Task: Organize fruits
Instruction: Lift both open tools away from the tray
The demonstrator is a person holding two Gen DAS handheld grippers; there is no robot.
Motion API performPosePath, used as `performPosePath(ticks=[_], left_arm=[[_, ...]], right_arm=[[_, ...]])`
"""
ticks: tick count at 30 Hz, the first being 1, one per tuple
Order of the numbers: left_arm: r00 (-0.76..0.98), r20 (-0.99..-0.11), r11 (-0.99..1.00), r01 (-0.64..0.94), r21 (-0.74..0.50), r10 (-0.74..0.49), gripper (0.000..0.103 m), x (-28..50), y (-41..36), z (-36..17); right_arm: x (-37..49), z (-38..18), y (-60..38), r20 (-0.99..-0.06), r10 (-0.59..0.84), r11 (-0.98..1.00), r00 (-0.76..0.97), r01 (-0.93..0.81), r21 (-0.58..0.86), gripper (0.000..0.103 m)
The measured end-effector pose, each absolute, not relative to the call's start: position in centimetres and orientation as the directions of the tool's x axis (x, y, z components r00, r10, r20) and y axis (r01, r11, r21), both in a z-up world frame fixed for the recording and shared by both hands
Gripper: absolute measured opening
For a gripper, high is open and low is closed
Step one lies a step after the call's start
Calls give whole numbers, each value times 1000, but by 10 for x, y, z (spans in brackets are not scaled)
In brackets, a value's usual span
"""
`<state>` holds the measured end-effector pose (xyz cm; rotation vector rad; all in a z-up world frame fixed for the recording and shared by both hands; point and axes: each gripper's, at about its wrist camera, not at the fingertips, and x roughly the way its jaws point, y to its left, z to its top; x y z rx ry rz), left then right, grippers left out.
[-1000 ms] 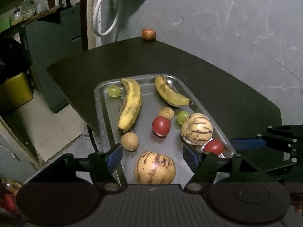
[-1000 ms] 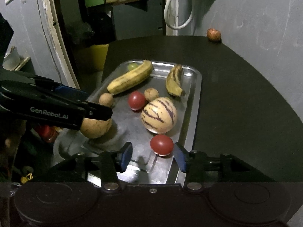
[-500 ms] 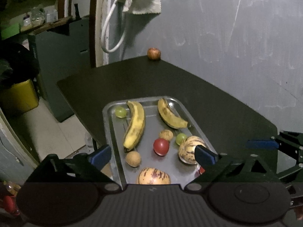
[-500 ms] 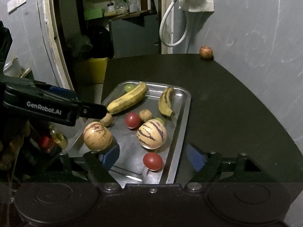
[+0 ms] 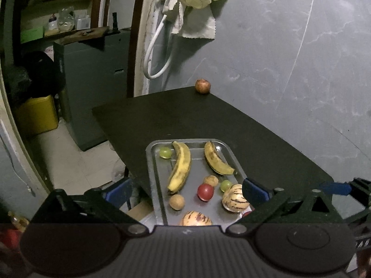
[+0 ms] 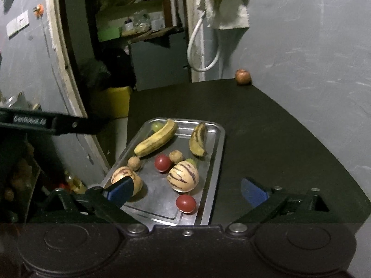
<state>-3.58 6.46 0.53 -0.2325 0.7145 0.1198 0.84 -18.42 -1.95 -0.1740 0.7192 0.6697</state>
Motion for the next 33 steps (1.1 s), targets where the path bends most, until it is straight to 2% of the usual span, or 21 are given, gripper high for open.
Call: performPosePath(ticks=[3,16,24,27,33], left_arm=[[746,-663,975,-190,-114,68,103,-40,66,14],[770,-638,996,-62,-56,12,103,-51,72,18],[708,-704,997,-11,-73,-44,103,-55,66,-5],[704,-707,992,-33,-125,-66,103,-55,67,-6],[721,-692,993,-61,-102,-27,103,-53,57,0]], right_arm=[[2,-7,-192,-642,493,808,587,-583,88,101],[-46,12,-181,-654,389,900,649,-419,121,102],[-65,15,-170,-674,351,922,650,-367,126,102],[-64,17,-169,-667,369,912,647,-389,127,102],[-57,23,-170,-653,383,901,654,-419,109,102]])
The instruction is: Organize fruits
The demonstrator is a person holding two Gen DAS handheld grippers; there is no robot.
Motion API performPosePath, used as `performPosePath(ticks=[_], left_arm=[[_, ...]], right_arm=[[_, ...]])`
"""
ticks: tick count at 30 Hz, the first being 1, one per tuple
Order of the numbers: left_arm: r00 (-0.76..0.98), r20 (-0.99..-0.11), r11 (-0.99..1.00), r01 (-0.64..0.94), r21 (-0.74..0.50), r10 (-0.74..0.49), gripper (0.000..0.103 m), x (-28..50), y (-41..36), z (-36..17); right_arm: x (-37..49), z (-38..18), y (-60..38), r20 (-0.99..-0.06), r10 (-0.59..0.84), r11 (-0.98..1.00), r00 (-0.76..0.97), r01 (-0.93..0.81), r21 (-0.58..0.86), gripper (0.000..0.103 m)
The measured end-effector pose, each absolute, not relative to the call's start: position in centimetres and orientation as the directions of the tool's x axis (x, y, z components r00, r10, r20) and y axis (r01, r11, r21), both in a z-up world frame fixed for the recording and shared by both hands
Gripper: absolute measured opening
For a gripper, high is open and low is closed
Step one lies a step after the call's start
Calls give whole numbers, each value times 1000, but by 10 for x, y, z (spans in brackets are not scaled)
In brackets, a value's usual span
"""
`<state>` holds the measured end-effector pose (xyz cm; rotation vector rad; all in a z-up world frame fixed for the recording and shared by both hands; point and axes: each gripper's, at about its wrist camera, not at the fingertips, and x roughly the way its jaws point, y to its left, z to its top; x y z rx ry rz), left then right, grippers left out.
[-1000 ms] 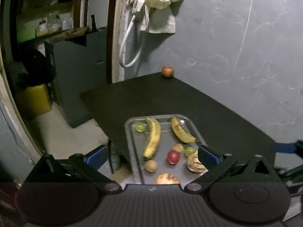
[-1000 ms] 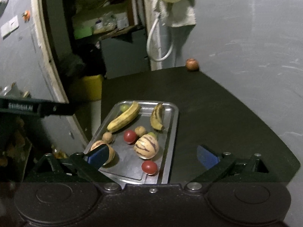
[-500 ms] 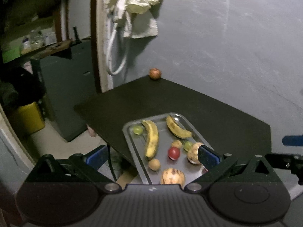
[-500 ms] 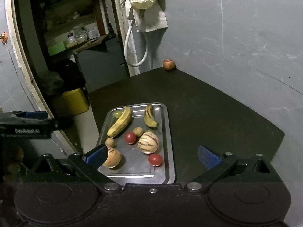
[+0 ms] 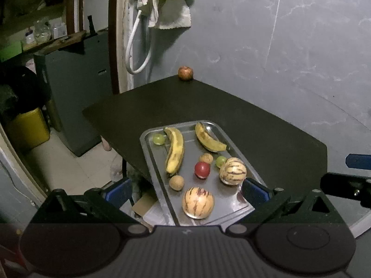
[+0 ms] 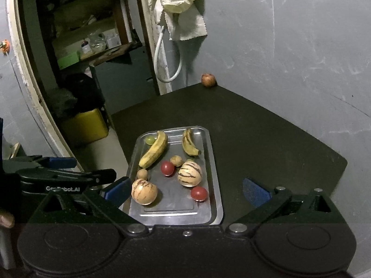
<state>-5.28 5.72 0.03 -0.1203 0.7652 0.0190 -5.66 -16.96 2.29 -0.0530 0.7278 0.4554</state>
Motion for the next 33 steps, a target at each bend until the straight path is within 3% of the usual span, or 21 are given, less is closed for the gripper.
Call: performPosePath(ticks=[33], left_arm=[[727,-687,994,-58,-89,-20,103,-55,48,6]], right_arm=[[-50,22,-182,-648,386,904,657,-409,124,102]])
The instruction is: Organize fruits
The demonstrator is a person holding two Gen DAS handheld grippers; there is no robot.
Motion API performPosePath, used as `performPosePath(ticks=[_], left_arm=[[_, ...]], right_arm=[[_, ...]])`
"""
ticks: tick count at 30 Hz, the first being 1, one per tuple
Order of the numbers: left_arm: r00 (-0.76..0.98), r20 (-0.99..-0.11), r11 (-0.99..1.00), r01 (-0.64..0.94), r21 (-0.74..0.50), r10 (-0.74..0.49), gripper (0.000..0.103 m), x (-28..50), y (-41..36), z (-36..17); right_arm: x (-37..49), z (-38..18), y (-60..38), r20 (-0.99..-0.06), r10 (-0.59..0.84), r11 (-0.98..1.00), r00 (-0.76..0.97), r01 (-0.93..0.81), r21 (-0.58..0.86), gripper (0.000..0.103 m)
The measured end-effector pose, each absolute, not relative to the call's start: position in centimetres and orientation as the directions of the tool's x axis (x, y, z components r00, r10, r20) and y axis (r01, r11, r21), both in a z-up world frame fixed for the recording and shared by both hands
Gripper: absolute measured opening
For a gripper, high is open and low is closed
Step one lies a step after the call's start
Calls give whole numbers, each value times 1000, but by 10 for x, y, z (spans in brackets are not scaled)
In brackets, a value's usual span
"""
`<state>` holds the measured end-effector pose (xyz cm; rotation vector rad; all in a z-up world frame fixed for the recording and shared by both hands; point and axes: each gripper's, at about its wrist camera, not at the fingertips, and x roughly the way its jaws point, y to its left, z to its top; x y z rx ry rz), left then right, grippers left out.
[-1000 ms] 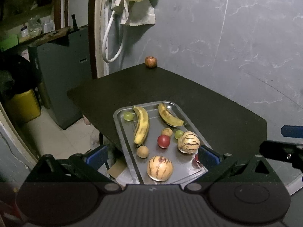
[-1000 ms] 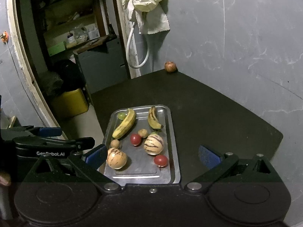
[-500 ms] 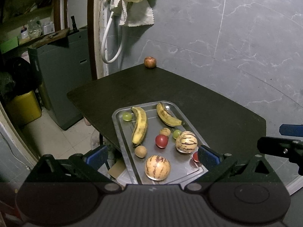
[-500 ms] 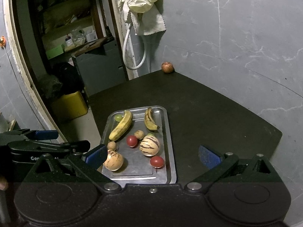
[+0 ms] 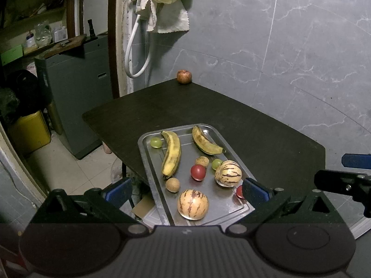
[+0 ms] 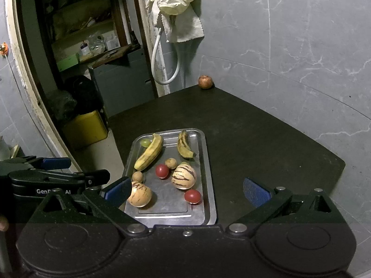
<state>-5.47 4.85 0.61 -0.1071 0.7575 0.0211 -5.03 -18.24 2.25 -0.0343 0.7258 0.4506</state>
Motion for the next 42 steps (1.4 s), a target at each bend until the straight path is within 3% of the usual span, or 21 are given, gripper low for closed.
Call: performPosePath(ticks=[42], left_arm=[[741,-671,992,-92,-87,9,103,-59,44,4]], right_arm=[[-48,19,-179,-659,392,899,642,-421,124,102]])
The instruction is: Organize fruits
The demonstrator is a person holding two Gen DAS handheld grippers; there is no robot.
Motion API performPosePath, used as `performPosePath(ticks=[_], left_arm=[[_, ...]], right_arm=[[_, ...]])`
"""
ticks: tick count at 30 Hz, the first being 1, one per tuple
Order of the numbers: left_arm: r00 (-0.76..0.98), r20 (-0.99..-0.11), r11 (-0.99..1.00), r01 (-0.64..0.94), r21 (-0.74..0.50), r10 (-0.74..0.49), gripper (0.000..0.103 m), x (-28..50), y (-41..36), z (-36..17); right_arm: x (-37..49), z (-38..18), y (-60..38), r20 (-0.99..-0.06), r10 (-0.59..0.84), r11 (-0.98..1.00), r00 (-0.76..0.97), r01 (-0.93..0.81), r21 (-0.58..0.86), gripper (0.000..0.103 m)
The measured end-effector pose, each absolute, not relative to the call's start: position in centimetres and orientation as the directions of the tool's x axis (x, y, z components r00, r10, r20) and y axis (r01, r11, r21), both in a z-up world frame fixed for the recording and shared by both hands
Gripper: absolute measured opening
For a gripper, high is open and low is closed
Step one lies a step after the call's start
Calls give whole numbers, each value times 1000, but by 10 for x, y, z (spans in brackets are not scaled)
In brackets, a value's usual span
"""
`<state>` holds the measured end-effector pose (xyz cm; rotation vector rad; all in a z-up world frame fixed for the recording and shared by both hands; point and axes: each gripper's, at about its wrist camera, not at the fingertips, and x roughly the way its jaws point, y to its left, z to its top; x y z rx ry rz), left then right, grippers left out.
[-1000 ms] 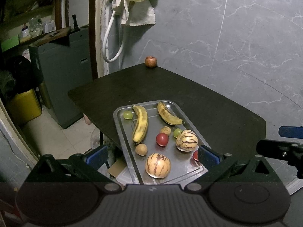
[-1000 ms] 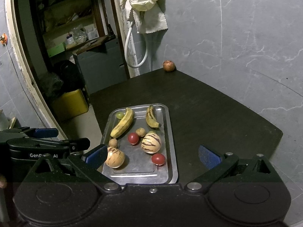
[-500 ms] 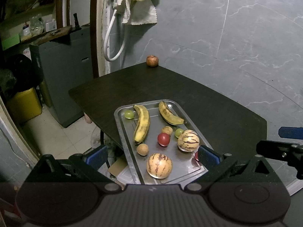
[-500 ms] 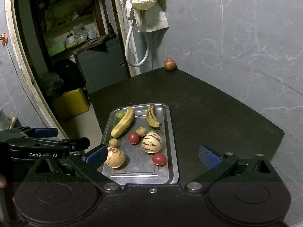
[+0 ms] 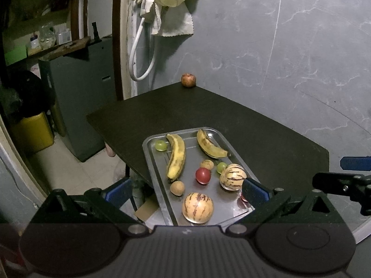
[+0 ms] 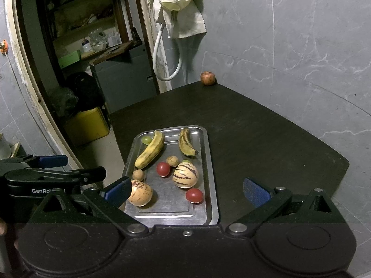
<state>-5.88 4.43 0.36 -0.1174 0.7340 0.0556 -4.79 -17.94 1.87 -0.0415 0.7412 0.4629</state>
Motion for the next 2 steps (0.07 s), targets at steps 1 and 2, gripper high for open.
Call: performPosePath(ticks=[1,2], left_arm=[[738,-675,991,-93,-97,3,103,-58,45,3],[734,-679,990,-94,-104,-1,103,-57,46,2]], right_arm=[[-48,18,-179,-659,392,898,641,-421,125,102],[-48,19,-179,-659,392,898,642,-421,125,102]])
